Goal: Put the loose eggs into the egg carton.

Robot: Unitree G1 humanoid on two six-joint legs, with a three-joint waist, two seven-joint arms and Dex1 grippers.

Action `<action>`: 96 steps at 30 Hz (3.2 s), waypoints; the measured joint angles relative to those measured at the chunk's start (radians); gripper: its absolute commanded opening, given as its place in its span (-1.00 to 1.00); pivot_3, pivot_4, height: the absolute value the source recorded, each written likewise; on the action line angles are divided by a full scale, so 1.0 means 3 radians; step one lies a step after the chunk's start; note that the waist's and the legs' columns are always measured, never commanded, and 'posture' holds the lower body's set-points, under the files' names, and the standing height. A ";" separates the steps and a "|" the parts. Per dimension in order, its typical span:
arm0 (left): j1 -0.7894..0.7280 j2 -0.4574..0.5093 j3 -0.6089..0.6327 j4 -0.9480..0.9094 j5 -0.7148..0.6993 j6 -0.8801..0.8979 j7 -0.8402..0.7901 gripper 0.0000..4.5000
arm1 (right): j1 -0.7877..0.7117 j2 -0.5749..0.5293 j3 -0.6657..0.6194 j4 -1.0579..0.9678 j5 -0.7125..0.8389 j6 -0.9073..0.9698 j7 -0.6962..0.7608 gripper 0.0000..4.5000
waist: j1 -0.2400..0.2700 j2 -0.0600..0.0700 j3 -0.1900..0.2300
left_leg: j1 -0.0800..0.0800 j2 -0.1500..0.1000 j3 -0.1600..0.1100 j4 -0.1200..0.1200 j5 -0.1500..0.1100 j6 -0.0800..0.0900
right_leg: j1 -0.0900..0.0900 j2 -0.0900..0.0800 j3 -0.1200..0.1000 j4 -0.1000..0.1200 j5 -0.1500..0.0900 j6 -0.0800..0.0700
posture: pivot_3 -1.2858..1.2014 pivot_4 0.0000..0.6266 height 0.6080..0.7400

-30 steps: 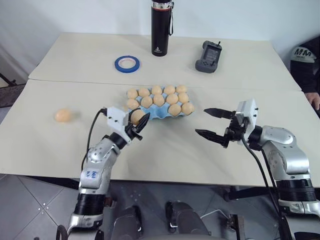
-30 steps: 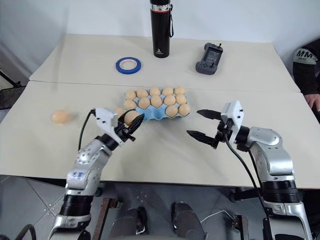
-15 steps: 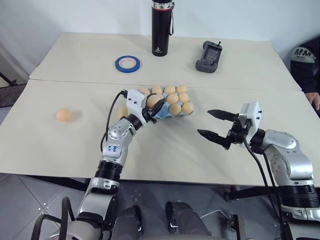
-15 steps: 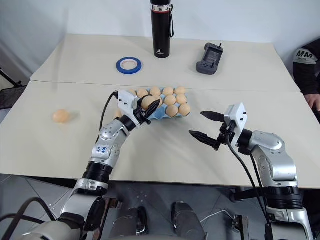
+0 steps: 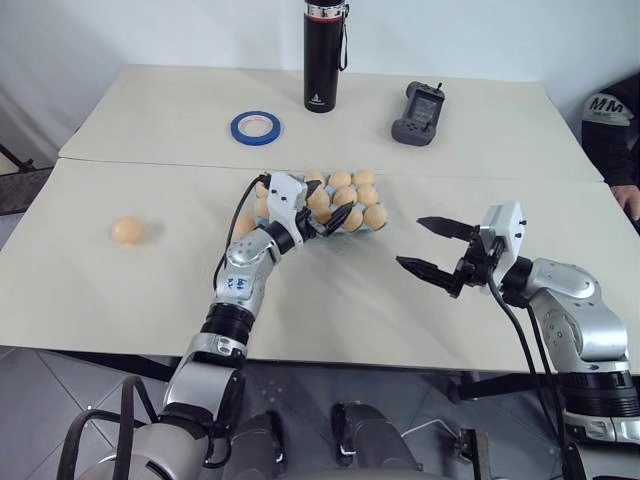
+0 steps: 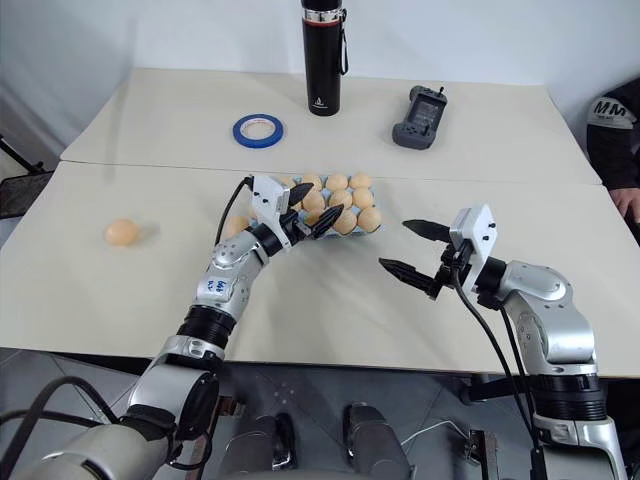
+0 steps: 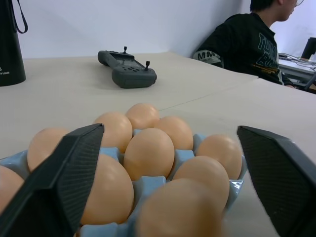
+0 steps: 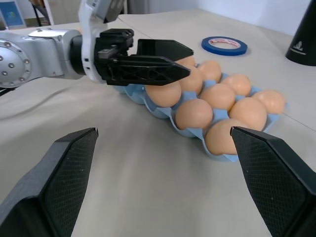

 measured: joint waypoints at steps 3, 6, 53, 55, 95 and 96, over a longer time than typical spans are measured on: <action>0.0001 0.0013 0.0001 -0.0002 0.0010 -0.0003 0.0006 0.98 | 0.0049 0.0000 0.0000 -0.0016 0.0000 -0.0001 -0.0043 1.00 | 0.0001 0.0000 0.0000 | 0.0000 0.0000 0.0000 0.0000 0.0000 0.0000 | 0.0000 0.0000 0.0000 0.0000 0.0000 0.0000 | 0.03 -0.52 1.00; 0.0050 0.0051 0.0000 -0.0178 0.0019 0.0042 0.0006 0.98 | 0.0067 0.0002 -0.0001 -0.0038 0.0014 0.0000 -0.0081 1.00 | -0.0004 0.0000 0.0000 | 0.0000 0.0000 0.0000 0.0000 0.0001 -0.0001 | 0.0000 0.0000 0.0000 0.0001 0.0000 0.0000 | 0.03 -0.52 1.00; 0.1500 0.0295 0.0418 -0.2408 0.0018 0.1048 0.1224 0.98 | -0.0074 0.0113 -0.0085 0.0229 0.0261 -0.0159 0.0430 1.00 | -0.0002 0.0001 0.0003 | 0.0006 0.0000 -0.0005 -0.0003 -0.0010 0.0016 | 0.0020 -0.0002 0.0002 -0.0029 0.0010 0.0003 | 0.03 -0.52 1.00; 0.1435 0.0289 0.0405 -0.2245 0.0108 0.1001 0.1296 0.98 | -0.0069 0.0113 -0.0086 0.0222 0.0258 -0.0159 0.0420 1.00 | -0.0004 0.0001 0.0003 | 0.0006 0.0001 -0.0004 -0.0003 -0.0011 0.0016 | 0.0020 -0.0001 0.0002 -0.0030 0.0009 0.0005 | 0.03 -0.52 1.00; 0.1301 0.0314 0.0360 -0.1711 0.0388 0.0874 0.1536 0.98 | -0.0050 0.0072 -0.0059 0.0163 0.0144 -0.0059 0.0351 1.00 | 0.0004 0.0002 0.0003 | 0.0012 0.0000 -0.0004 0.0002 -0.0014 0.0010 | 0.0020 -0.0003 0.0001 -0.0014 0.0006 0.0004 | 0.03 -0.52 1.00; 0.1306 0.0306 0.0365 -0.1713 0.0387 0.0861 0.1546 0.98 | -0.0050 0.0069 -0.0059 0.0163 0.0141 -0.0059 0.0351 1.00 | 0.0002 0.0002 0.0003 | 0.0012 0.0000 -0.0004 0.0002 -0.0014 0.0010 | 0.0020 -0.0003 0.0001 -0.0014 0.0006 0.0004 | 0.03 -0.52 1.00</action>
